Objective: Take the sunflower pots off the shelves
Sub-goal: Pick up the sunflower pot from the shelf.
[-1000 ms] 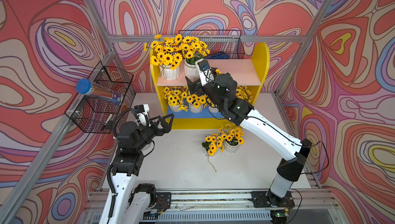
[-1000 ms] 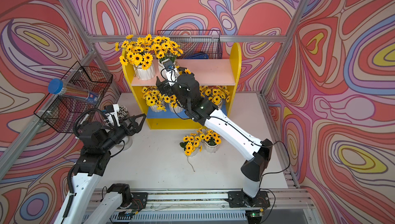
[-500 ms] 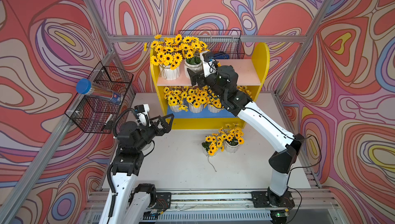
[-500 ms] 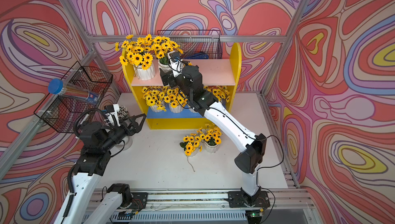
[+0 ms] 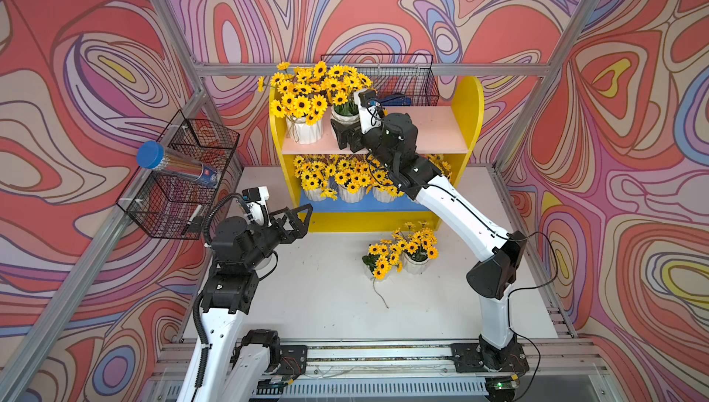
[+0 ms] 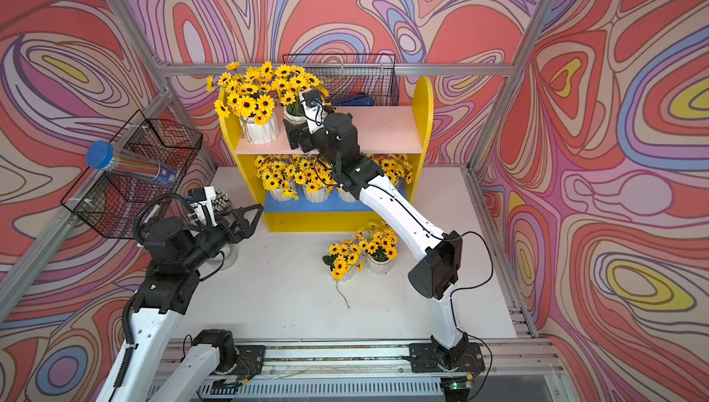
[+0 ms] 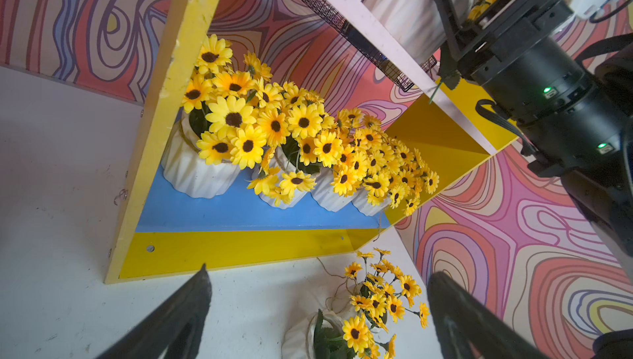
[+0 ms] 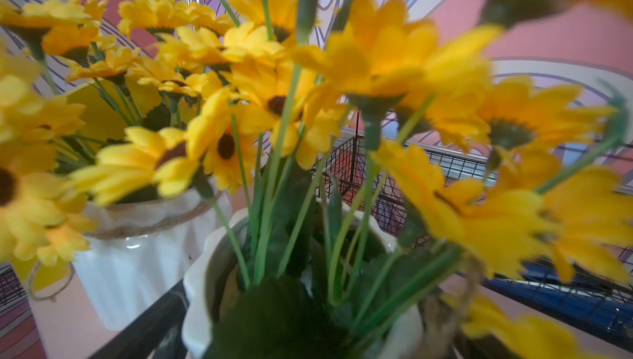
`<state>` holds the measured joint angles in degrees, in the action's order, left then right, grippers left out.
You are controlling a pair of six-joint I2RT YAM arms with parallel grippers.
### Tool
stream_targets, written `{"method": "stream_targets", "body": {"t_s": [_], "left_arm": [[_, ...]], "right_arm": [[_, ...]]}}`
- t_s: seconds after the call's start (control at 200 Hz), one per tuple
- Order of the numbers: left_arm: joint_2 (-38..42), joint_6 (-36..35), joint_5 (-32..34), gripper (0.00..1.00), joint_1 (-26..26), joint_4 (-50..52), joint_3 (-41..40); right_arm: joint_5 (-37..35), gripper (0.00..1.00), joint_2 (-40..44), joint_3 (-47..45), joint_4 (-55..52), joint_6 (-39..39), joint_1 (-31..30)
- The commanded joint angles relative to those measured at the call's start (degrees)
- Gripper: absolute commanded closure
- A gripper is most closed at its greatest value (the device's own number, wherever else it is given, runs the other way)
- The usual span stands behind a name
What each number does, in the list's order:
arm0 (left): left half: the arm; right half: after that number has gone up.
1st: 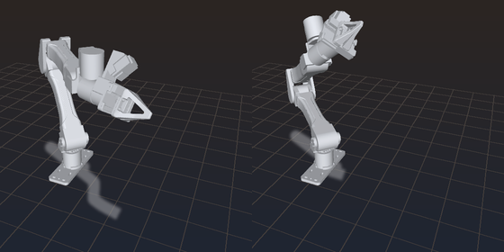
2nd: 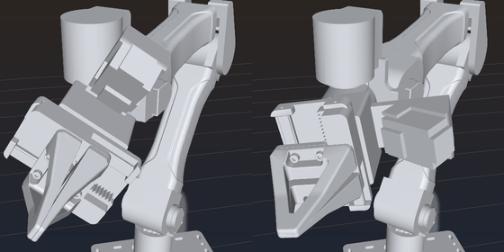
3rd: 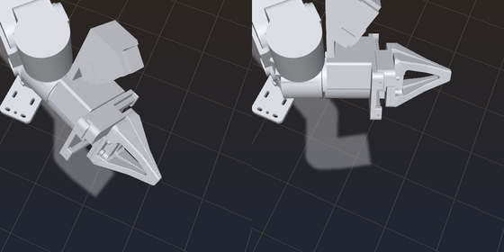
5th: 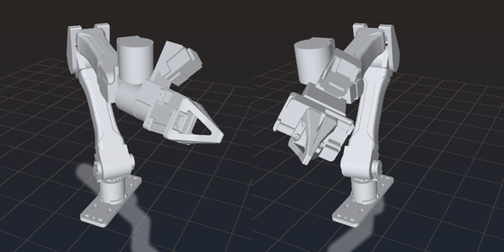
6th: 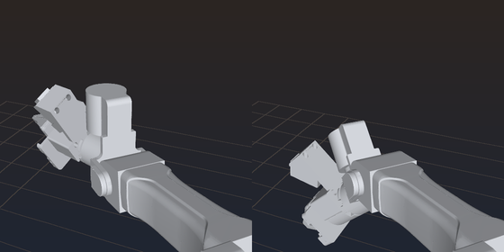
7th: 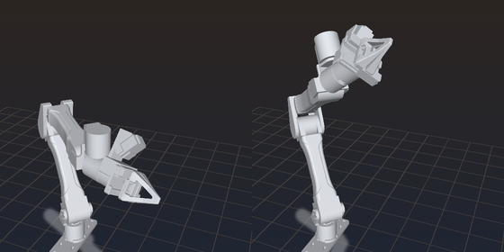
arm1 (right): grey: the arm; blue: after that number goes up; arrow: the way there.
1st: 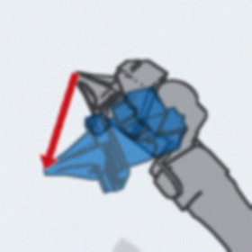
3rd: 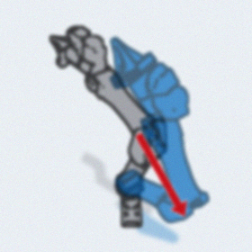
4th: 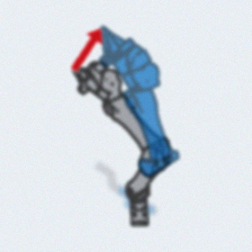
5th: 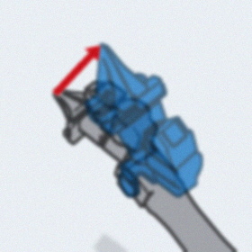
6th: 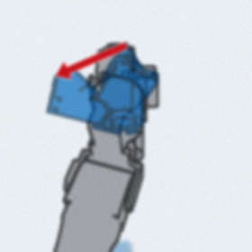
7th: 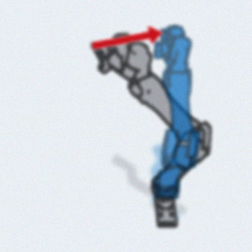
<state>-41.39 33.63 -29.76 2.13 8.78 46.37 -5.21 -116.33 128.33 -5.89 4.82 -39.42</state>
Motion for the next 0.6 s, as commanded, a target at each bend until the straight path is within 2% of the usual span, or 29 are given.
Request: {"method": "stream_targets", "body": {"t_s": [0.0,0.376,0.456,0.596], "left_arm": [[0.0,-0.7,-0.3,0.00,-0.3,-0.9,0.8],[-0.5,-1.0,-0.4,0.00,-0.3,-0.8,1.0],[-0.4,-1.1,-0.3,0.00,-0.3,-0.7,1.1],[-0.4,-1.1,-0.3,0.00,-0.3,-0.6,1.1]], "right_arm": [[1.9,0.02,-1.7,2.1,0.5,-0.7,0.4],[3.0,0.03,-5.6,7.5,-0.7,-1.2,1.1],[3.2,0.09,-5.6,7.1,-0.4,-0.9,1.2],[4.1,0.31,-4.7,5.7,0.5,-0.6,1.2]]}}
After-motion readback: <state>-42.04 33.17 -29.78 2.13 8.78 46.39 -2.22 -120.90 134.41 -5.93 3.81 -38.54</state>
